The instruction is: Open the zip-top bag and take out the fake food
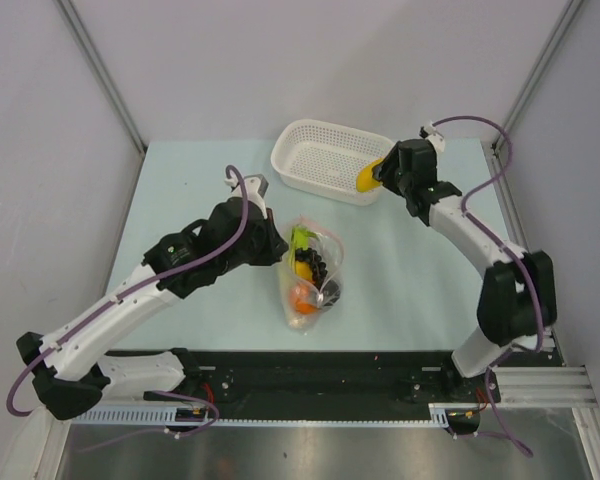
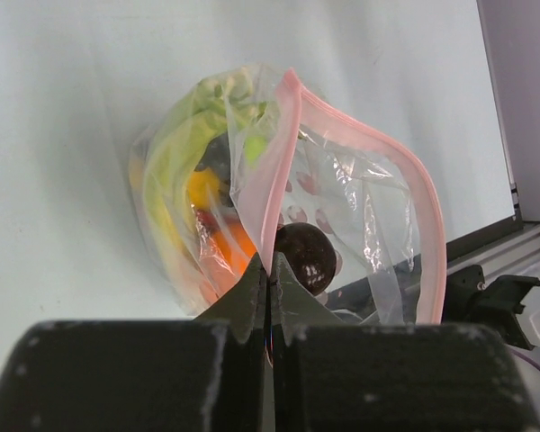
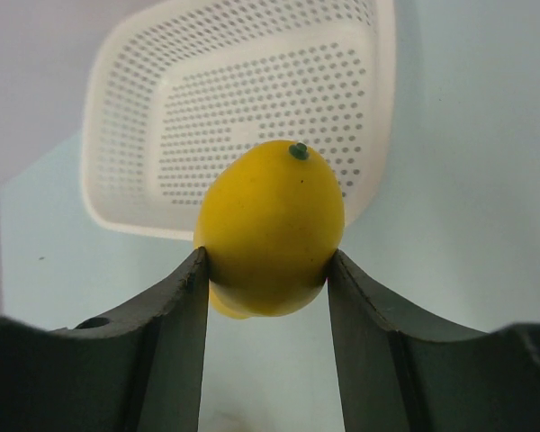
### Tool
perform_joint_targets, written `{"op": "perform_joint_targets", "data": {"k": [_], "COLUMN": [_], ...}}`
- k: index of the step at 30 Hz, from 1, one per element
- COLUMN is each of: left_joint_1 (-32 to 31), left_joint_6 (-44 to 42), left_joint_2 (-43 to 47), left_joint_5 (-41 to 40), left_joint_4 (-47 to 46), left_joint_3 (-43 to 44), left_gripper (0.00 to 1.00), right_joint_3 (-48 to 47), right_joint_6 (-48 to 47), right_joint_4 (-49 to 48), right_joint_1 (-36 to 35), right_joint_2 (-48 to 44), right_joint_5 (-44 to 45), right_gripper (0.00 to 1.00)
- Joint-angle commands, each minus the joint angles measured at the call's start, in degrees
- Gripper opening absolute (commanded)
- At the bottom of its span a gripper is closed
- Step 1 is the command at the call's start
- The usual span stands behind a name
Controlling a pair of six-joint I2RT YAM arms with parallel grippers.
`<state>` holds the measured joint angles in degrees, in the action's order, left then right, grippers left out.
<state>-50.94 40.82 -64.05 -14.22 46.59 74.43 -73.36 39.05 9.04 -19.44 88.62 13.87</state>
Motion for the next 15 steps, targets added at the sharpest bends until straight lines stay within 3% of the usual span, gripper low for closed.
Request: {"op": "perform_joint_targets", "data": {"k": [1, 5, 9, 10, 12, 13, 15], "left_joint_1": [0.14, 0.05, 0.05, 0.05, 0.05, -0.04, -0.04], "left_joint_6": [0.40, -0.30, -0.13, -0.12, -0.04, -0.04, 0.14], "left_joint_2": [1.12, 0.51, 0.24, -0.10, -0.28, -0.28, -0.64], "left_joint_5": [2.53, 3.84, 4.02, 4.11, 4.02, 4.02, 3.94], "left_joint_4": [-2.99, -4.05, -4.66, -4.84, -4.93, -4.93, -5.02], "left_joint_3": [0.18, 0.97, 1.06, 1.15, 1.33, 1.50, 1.50], "left_gripper": [0.00, 0.00, 0.00, 0.00, 0.00, 0.00, 0.00], "right_joint_3": [-7.66, -13.19, -17.95, -19.00, -21.63, -22.52, -23.66], "right_joint_6": [1.73, -1.25, -2.40, -2.57, -2.83, -3.10, -4.50], "right_joint_4": [-2.45, 0.09, 1.42, 1.77, 3.52, 4.84, 6.16], "right_joint_1": [2.91, 3.27, 3.62, 3.53, 3.71, 3.62, 3.27], "right_joint_2": [8.84, 15.78, 20.88, 22.11, 23.70, 23.97, 23.97], "right_joint_5": [-7.18, -8.67, -10.26, -10.53, -11.05, -11.23, -11.32], "right_gripper": [0.04, 0.19, 0.27, 0.50, 0.66, 0.84, 0.98]}}
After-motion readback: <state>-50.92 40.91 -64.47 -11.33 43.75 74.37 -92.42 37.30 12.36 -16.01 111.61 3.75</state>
